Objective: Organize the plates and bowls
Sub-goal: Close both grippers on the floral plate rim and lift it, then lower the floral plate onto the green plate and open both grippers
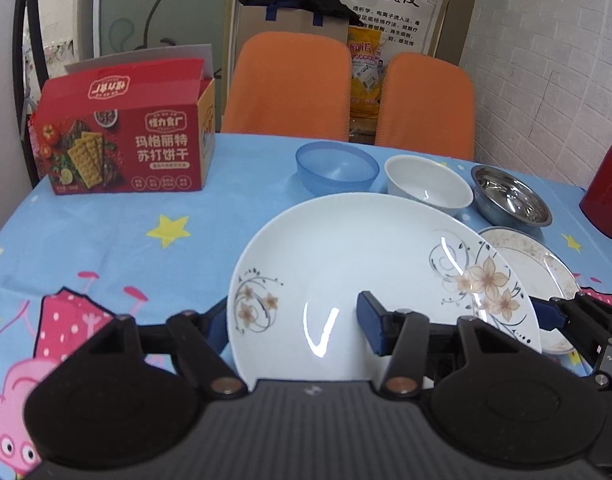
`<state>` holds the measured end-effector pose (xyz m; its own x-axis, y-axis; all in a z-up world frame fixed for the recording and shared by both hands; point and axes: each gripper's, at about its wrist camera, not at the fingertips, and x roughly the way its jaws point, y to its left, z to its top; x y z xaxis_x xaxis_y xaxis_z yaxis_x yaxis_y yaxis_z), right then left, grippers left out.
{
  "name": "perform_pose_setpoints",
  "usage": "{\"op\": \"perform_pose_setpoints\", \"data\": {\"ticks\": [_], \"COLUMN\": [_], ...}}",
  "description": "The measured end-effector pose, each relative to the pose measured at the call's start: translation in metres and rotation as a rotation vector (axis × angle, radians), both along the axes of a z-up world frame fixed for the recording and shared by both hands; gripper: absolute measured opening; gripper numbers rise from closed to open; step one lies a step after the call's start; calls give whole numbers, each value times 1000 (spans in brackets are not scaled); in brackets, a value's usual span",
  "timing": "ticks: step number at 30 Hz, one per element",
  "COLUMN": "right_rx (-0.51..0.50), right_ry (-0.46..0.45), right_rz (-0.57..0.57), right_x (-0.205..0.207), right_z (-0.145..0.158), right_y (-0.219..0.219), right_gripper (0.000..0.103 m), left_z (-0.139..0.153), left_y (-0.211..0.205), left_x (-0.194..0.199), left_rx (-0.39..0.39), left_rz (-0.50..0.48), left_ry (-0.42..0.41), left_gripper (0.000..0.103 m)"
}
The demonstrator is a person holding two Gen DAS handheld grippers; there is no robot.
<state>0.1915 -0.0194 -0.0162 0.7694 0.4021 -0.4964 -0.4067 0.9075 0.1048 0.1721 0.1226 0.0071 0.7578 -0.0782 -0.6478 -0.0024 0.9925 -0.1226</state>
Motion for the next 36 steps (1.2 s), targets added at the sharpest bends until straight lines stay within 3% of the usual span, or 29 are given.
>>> {"op": "perform_pose_setpoints", "data": {"ticks": [8, 19, 27, 36], "right_rx": [-14, -3, -16, -100], "right_ry": [-12, 35, 46, 63], "right_rz": [-9, 22, 66, 91], "right_x": [-54, -92, -96, -85], "right_z": [-1, -23, -29, -43], "right_y": [-3, 5, 20, 29], "right_gripper": [103, 103, 103, 103], "left_z": [-8, -33, -39, -51], "left_y": [-3, 10, 20, 28], "left_x": [-54, -96, -99, -88], "left_rx": [-31, -23, -9, -61], "left_rz": [5, 50, 65, 57], "left_ry": [1, 34, 42, 46], "left_gripper": [52, 52, 53, 59]}}
